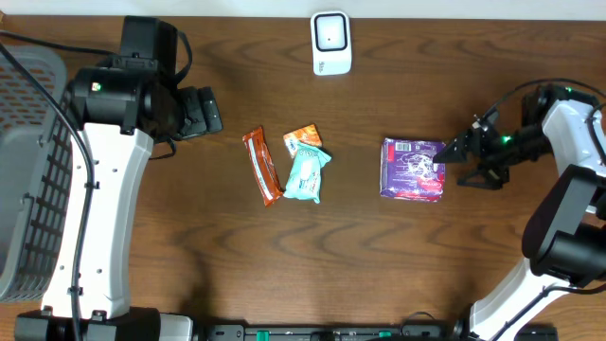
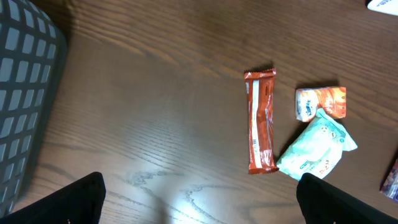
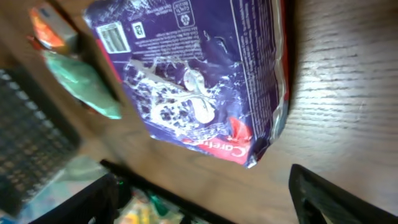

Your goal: Scan the item barcode

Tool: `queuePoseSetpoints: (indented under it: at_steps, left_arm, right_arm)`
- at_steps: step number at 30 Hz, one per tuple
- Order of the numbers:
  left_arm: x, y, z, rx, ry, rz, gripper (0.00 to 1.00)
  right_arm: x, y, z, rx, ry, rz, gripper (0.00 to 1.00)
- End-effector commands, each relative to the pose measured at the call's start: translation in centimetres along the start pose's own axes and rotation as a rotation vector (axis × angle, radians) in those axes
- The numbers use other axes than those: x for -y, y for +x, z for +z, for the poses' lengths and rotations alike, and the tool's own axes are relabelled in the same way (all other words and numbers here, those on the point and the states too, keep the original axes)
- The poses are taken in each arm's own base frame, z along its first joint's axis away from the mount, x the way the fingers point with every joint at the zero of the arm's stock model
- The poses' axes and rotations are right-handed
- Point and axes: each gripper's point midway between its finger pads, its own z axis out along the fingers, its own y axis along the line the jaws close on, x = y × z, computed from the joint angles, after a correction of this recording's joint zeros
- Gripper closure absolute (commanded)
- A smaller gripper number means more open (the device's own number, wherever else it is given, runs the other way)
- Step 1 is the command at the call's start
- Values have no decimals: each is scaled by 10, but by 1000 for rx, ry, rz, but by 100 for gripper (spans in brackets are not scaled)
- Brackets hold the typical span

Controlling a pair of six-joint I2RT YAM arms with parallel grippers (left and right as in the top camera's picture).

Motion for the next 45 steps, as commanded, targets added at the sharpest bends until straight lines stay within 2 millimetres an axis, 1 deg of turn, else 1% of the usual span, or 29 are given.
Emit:
queuePoseSetpoints:
  at_steps: [1,3,5,7,9,13,15,17,19,21,23,24,25,26,27,28,30,31,34,37,41,43,45]
  left_arm:
    - [-1,1,3,-11,-7,-11,2]
    - [-1,1,3,-11,-6,-11,2]
    - [-1,1,3,-11,-6,-11,2]
    - [-1,1,3,-11,-6,-11,2]
    - [-1,1,3,-11,-6,-11,2]
    - [-1,1,3,-11,-6,-11,2]
    - [-1,1,3,-11,-7,-11,2]
    - [-1,1,3,-11,-6,-11,2]
    - [-1,1,3,-11,-6,-11,2]
    - [-1,1,3,-11,-6,-11,2]
    - [-1,1,3,-11,-6,-11,2]
    - [-1,1,3,-11,-7,-11,2]
    - [-1,1,3,-11,-6,-11,2]
    - [-1,1,3,-11,-6,-11,2]
    - [-1,1,3,-11,-6,-11,2]
    - [-1,1,3,-11,-6,-11,2]
    - [-1,1,3,-11,-7,-11,2]
    - [-1,1,3,-11,-6,-11,2]
    - [-1,1,3,-11,-6,-11,2]
    - [-1,1,3,-11,-7,-11,2]
    - [-1,1,3,-11,-6,-11,2]
    - [-1,1,3,-11,-7,-11,2]
    - [-1,1,3,-11,-6,-11,2]
  right_arm:
    - [1,-1,5,-10,96,-60,15]
    - [3,-2,8,-11,136,-61,14]
    - [9,-5,9,0,196,-40,12]
    - [19,-9,9,18,266,-21,4]
    - [19,-12,9,30,272,-30,1]
    - [20,-18,9,50,270,-38,3]
    - [21,-22,12,67,262,-48,7]
    - [15,-24,17,72,217,-81,13]
    - [2,-22,25,60,119,-170,15]
    - [-3,-18,32,50,62,-214,14]
    - [4,-18,43,54,61,-205,14]
    - [13,-18,55,64,60,-182,14]
    - [18,-18,63,75,59,-162,17]
    - [24,-19,70,88,58,-145,23]
    - [27,-19,76,99,55,-133,32]
    - [30,-19,81,106,48,-124,49]
    - [30,-17,86,107,22,-118,86]
    - [30,-17,86,106,22,-109,99]
    - [24,-19,75,105,31,-88,99]
    - [16,-24,50,115,110,-80,99]
    - [17,-33,-4,217,390,39,99]
    - [19,-34,-38,315,578,119,99]
    - [23,-31,-69,420,753,207,99]
